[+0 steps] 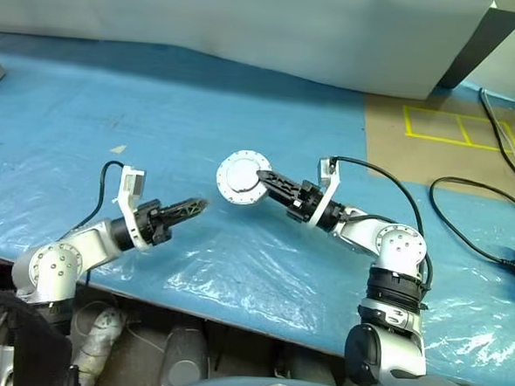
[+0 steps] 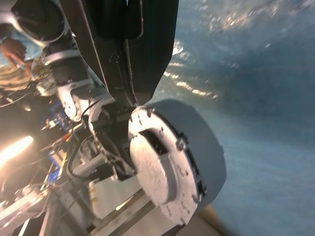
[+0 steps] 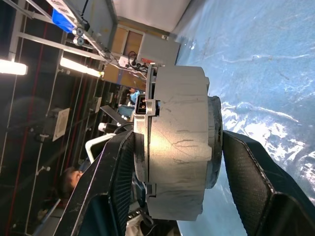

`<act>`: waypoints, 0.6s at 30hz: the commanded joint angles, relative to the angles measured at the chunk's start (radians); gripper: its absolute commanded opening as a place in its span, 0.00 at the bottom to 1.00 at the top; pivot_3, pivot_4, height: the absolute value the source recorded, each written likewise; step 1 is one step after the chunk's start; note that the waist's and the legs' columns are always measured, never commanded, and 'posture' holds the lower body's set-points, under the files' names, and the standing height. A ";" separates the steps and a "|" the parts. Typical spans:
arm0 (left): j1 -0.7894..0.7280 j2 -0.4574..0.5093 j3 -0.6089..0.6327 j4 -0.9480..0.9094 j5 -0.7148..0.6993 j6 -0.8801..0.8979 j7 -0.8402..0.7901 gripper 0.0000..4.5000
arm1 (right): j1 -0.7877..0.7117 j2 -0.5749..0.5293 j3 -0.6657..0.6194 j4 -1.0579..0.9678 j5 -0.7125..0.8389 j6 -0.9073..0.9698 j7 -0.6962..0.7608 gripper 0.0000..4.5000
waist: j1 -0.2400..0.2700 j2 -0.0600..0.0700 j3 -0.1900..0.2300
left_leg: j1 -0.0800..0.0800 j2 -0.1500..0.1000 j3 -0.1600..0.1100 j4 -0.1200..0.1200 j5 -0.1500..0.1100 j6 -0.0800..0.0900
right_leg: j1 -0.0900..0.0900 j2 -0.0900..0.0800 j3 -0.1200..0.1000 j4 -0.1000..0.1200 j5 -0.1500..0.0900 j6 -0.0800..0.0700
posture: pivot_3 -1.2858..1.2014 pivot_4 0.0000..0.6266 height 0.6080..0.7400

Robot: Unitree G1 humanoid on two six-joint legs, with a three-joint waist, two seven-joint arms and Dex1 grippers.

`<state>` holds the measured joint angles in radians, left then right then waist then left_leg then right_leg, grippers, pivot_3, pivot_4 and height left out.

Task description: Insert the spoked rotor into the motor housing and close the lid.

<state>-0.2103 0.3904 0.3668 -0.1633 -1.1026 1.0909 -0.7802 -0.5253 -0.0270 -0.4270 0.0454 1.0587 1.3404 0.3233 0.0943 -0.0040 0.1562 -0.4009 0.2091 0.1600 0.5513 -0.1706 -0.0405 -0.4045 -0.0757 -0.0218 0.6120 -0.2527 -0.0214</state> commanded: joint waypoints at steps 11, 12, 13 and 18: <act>0.011 0.009 0.028 0.115 -0.127 0.012 0.098 0.74 | -0.041 -0.017 -0.011 -0.056 0.180 -0.007 -0.076 0.53 | 0.003 0.000 0.000 | -0.001 -0.002 -0.005 0.004 0.000 0.000 | 0.003 0.000 -0.001 0.000 0.001 0.002 | 0.52 0.24 1.00; 0.013 0.004 0.014 0.116 -0.114 0.003 0.088 0.82 | -0.043 -0.019 -0.011 -0.054 0.186 -0.008 -0.079 0.53 | 0.003 0.000 0.000 | -0.001 -0.002 -0.006 0.005 0.000 0.000 | 0.003 0.000 -0.002 0.000 0.001 0.002 | 0.52 0.24 1.00; 0.010 -0.002 -0.006 0.111 -0.098 -0.011 0.077 0.88 | -0.044 -0.020 -0.008 -0.052 0.192 -0.009 -0.081 0.53 | 0.003 0.000 0.000 | -0.001 -0.002 -0.006 0.005 0.000 0.000 | 0.003 0.000 -0.002 0.000 0.001 0.002 | 0.52 0.24 1.00; -0.036 -0.061 -0.050 0.087 -0.107 -0.050 0.066 0.99 | -0.045 -0.023 0.007 -0.047 0.212 -0.009 -0.097 0.53 | 0.006 0.000 0.000 | -0.002 -0.001 -0.008 0.009 0.000 0.000 | 0.005 0.000 -0.002 0.003 0.001 0.003 | 0.52 0.24 1.00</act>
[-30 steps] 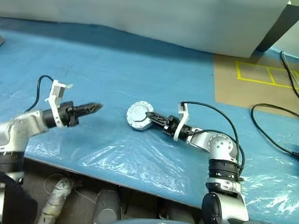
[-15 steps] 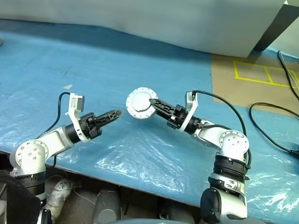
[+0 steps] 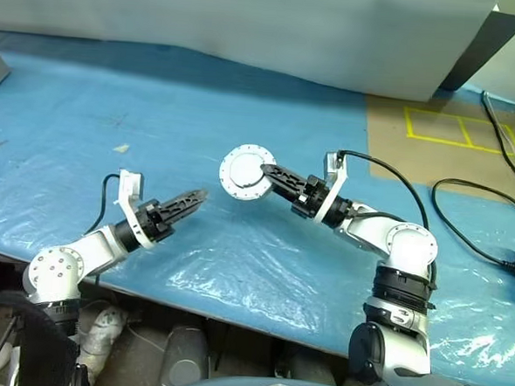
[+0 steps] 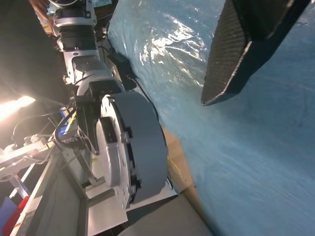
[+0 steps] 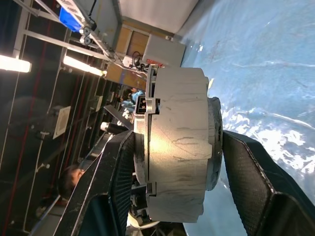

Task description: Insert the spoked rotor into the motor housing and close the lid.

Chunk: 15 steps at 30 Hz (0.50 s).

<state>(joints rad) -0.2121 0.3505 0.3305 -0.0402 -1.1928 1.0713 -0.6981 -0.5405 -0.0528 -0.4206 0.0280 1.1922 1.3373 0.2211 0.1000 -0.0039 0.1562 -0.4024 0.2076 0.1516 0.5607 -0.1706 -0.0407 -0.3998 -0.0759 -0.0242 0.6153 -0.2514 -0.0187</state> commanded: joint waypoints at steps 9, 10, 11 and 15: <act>-0.081 -0.110 -0.056 0.034 0.024 -0.089 0.000 0.99 | -0.028 -0.017 0.022 -0.023 0.103 0.002 -0.013 0.53 | -0.002 0.000 0.000 | 0.001 0.000 0.000 0.003 0.000 0.000 | 0.000 0.000 0.000 0.005 0.000 0.000 | 0.52 0.24 1.00; -0.091 -0.120 -0.064 0.044 0.032 -0.096 0.002 0.99 | -0.028 -0.018 0.024 -0.023 0.105 0.001 -0.015 0.53 | -0.002 0.000 0.000 | 0.001 0.000 -0.001 0.003 0.000 0.000 | 0.000 0.000 0.000 0.005 0.000 0.000 | 0.52 0.24 1.00; -0.103 -0.127 -0.077 0.065 0.051 -0.107 -0.010 0.99 | -0.028 -0.020 0.027 -0.024 0.106 0.003 -0.017 0.53 | -0.001 0.000 0.000 | 0.001 0.000 -0.001 0.004 0.000 0.000 | 0.000 -0.001 0.001 0.005 0.000 0.000 | 0.52 0.24 1.00; -0.148 -0.162 -0.111 0.145 0.117 -0.157 -0.033 0.99 | -0.029 -0.028 0.032 -0.021 0.106 0.002 -0.019 0.53 | 0.000 0.000 0.000 | 0.000 0.000 -0.001 0.004 0.000 0.000 | 0.001 -0.001 0.001 0.005 0.000 0.000 | 0.52 0.24 1.00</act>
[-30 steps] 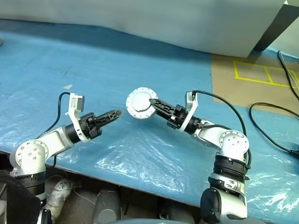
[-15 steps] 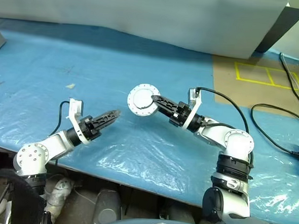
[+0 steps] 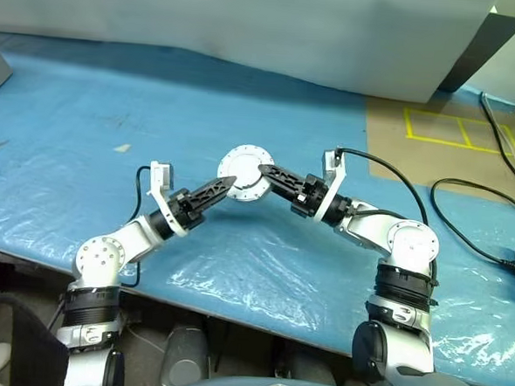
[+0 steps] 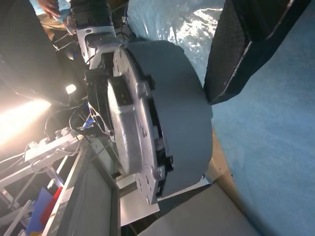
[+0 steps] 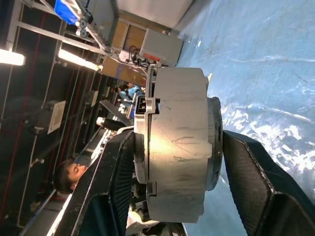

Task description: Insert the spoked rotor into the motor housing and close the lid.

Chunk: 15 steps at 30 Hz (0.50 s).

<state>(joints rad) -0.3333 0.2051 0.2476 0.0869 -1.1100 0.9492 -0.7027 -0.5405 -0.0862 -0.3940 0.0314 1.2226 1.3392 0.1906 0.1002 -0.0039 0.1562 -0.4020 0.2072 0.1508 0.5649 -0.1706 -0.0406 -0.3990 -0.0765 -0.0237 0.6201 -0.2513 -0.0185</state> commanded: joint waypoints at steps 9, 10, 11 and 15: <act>-0.100 -0.072 -0.014 0.035 0.022 -0.050 -0.007 0.99 | -0.021 0.001 0.013 -0.031 0.084 -0.007 -0.001 0.53 | -0.002 0.000 0.000 | 0.000 0.000 -0.001 0.001 0.000 0.000 | 0.000 0.000 0.000 0.001 0.000 0.000 | 0.52 0.24 1.00; -0.102 -0.073 -0.008 0.039 0.019 -0.048 0.003 0.99 | -0.020 0.001 0.013 -0.031 0.087 -0.008 -0.003 0.53 | -0.002 0.000 0.000 | 0.000 0.000 -0.001 0.001 0.000 0.000 | 0.000 0.000 0.000 0.001 0.000 0.000 | 0.52 0.24 1.00; -0.103 -0.072 -0.005 0.041 0.021 -0.048 0.009 0.99 | -0.019 0.001 0.014 -0.030 0.088 -0.009 -0.005 0.53 | -0.002 0.000 0.000 | 0.000 0.000 -0.001 0.001 0.000 0.000 | 0.000 0.000 0.000 0.001 0.000 0.000 | 0.52 0.24 1.00; -0.084 -0.062 -0.006 0.027 0.024 -0.035 0.017 0.87 | -0.019 0.006 0.012 -0.020 0.103 -0.010 -0.020 0.53 | -0.002 0.000 0.000 | -0.001 0.000 -0.001 0.001 0.000 0.000 | 0.000 0.000 0.000 0.001 0.000 0.000 | 0.52 0.24 1.00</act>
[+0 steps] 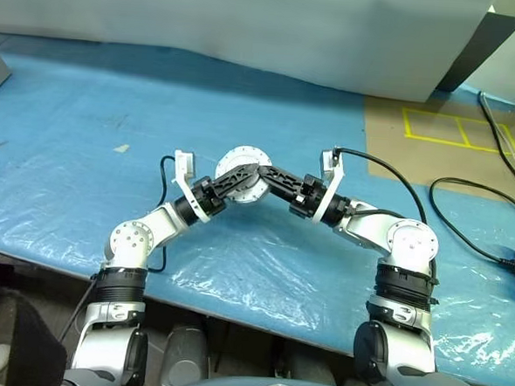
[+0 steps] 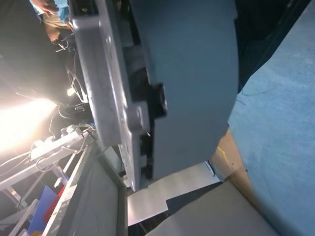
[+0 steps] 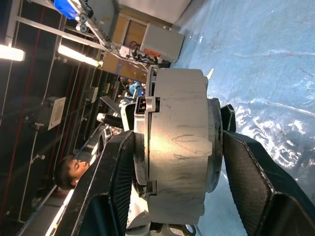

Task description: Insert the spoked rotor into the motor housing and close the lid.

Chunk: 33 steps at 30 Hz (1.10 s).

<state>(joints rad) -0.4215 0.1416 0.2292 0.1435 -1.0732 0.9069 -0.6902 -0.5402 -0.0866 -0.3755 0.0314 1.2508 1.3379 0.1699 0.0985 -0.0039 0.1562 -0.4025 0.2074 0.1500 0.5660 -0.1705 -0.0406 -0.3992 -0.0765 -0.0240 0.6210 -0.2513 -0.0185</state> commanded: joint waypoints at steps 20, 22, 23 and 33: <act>-0.040 0.007 -0.009 -0.029 0.005 0.038 0.039 0.62 | -0.008 0.028 0.031 -0.037 0.038 -0.130 -0.046 0.90 | 0.003 0.000 0.000 | 0.000 -0.001 0.000 0.000 0.000 0.000 | 0.000 -0.001 0.000 0.000 0.000 0.000 | 0.52 0.24 1.00; -0.049 -0.001 0.004 -0.025 -0.001 0.034 0.048 0.62 | -0.009 0.016 0.042 -0.023 0.053 -0.109 -0.035 0.99 | 0.002 0.000 0.000 | -0.001 -0.001 0.000 0.000 0.000 0.000 | 0.000 -0.001 0.000 0.000 0.000 0.001 | 0.52 0.24 1.00; -0.055 -0.005 0.013 -0.021 -0.003 0.028 0.053 0.62 | -0.010 0.014 0.044 -0.019 0.058 -0.107 -0.031 0.99 | 0.001 0.000 0.000 | -0.001 0.000 0.000 0.000 0.000 0.000 | 0.000 -0.001 0.000 0.000 0.000 0.001 | 0.52 0.24 1.00; -0.084 -0.027 0.096 -0.031 -0.036 -0.008 0.098 0.62 | -0.017 0.002 0.057 0.009 0.056 -0.107 -0.027 0.99 | -0.001 0.000 0.000 | -0.001 0.000 -0.001 0.000 0.000 0.000 | 0.000 0.000 0.000 0.000 0.000 0.001 | 0.52 0.24 1.00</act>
<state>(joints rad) -0.4717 0.1234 0.2883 0.1619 -1.0581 0.9333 -0.5828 -0.5380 -0.0842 -0.3255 0.0533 1.2701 1.2260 0.1305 0.0978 -0.0038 0.1562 -0.4033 0.2070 0.1495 0.5662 -0.1706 -0.0406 -0.3993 -0.0768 -0.0245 0.6207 -0.2510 -0.0180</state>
